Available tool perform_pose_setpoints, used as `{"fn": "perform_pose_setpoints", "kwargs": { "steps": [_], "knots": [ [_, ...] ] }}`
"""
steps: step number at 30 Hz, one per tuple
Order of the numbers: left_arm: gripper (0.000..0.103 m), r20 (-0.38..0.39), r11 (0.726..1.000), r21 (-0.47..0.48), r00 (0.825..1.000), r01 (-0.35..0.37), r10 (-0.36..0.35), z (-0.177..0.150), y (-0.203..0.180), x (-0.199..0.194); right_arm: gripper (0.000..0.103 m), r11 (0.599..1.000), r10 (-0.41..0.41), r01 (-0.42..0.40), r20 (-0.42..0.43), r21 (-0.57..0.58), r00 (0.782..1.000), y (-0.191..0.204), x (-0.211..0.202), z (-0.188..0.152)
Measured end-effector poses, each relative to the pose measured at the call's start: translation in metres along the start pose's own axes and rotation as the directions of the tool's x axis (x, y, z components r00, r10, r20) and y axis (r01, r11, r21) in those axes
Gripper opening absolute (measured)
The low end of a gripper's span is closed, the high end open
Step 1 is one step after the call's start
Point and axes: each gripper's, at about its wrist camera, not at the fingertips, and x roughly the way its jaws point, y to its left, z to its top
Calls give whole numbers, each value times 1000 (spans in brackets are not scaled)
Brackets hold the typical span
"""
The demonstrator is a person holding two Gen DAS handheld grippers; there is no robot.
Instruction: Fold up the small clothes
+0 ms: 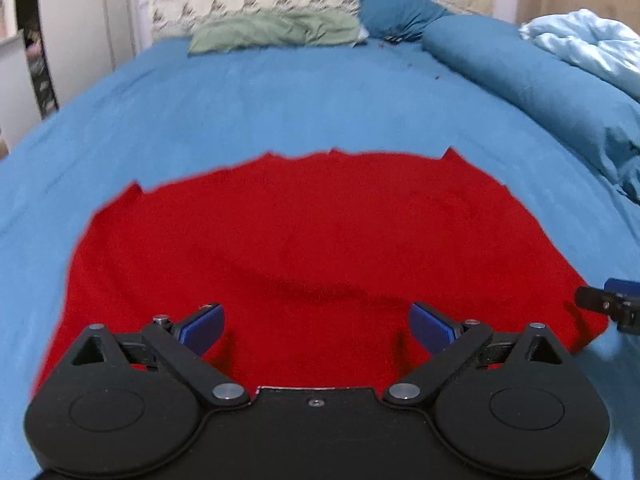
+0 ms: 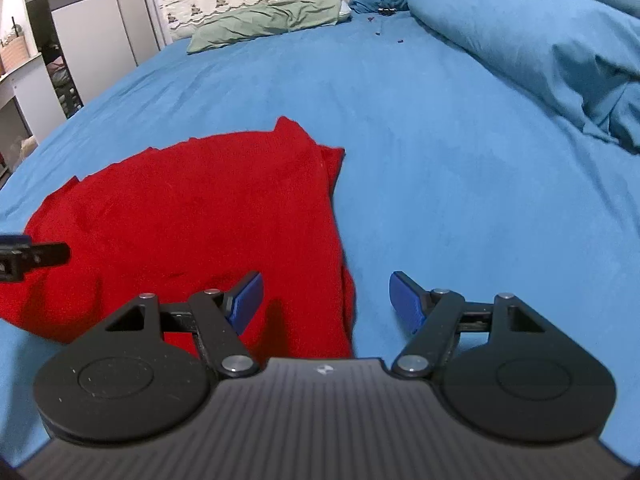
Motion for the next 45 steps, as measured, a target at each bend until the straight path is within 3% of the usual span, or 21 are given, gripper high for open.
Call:
{"fn": "perform_pose_setpoints", "kwargs": {
  "steps": [4,8,12,13,14,20,24,27,31,34,37,38,40,43,44,45],
  "knots": [
    [100,-61,998,-65,998,-11,7,-6,5,20,82,1000,-11,11,-10,-6,1000,4,15,-12],
    [103,-90,999,-44,996,-17,13,-4,7,33,74,1000,-4,4,-13,-20,1000,9,25,-22],
    [103,-130,1000,-14,991,-16,14,-5,8,39,49,999,30,-30,-2,-11,1000,13,24,-25],
    [103,-134,1000,-14,991,-13,11,-5,9,42,36,999,35,-35,-3,-12,999,14,24,-25],
    [103,-137,1000,-14,991,-8,6,-4,9,43,29,999,45,-45,-4,-2,999,14,23,-24],
    [103,-155,998,-44,986,45,-52,5,24,34,24,979,80,-76,-16,191,997,5,9,-3],
    [103,-79,994,-94,995,59,-67,9,61,1,23,958,163,-177,81,226,983,22,-27,38],
    [103,-43,993,-106,998,45,-49,8,93,-21,23,940,276,-296,130,171,952,65,-47,76],
    [103,-1,989,-141,999,41,-42,-9,140,-50,23,869,493,-495,83,8,866,167,-55,109],
    [103,14,988,-154,1000,21,-19,-35,163,-65,23,782,607,-614,-97,-102,789,254,-33,104],
    [103,16,987,-163,1000,8,-5,-65,171,-69,23,739,593,-659,-328,-143,736,327,11,70],
    [103,23,985,-174,1000,3,1,-76,172,-70,23,737,567,-655,-378,-163,732,343,23,57],
    [103,42,981,-196,999,7,1,-93,175,-74,23,754,489,-618,-438,-223,755,366,44,31],
    [103,30,988,-153,1000,-1,6,-80,172,-75,31,755,478,-614,-449,-230,755,371,52,14],
    [103,55,990,-141,998,-1,9,-77,173,-80,39,757,487,-615,-435,-220,757,368,49,15],
    [103,66,990,-140,998,2,7,-75,173,-82,62,756,500,-621,-431,-205,751,365,48,19]
  ]
}}
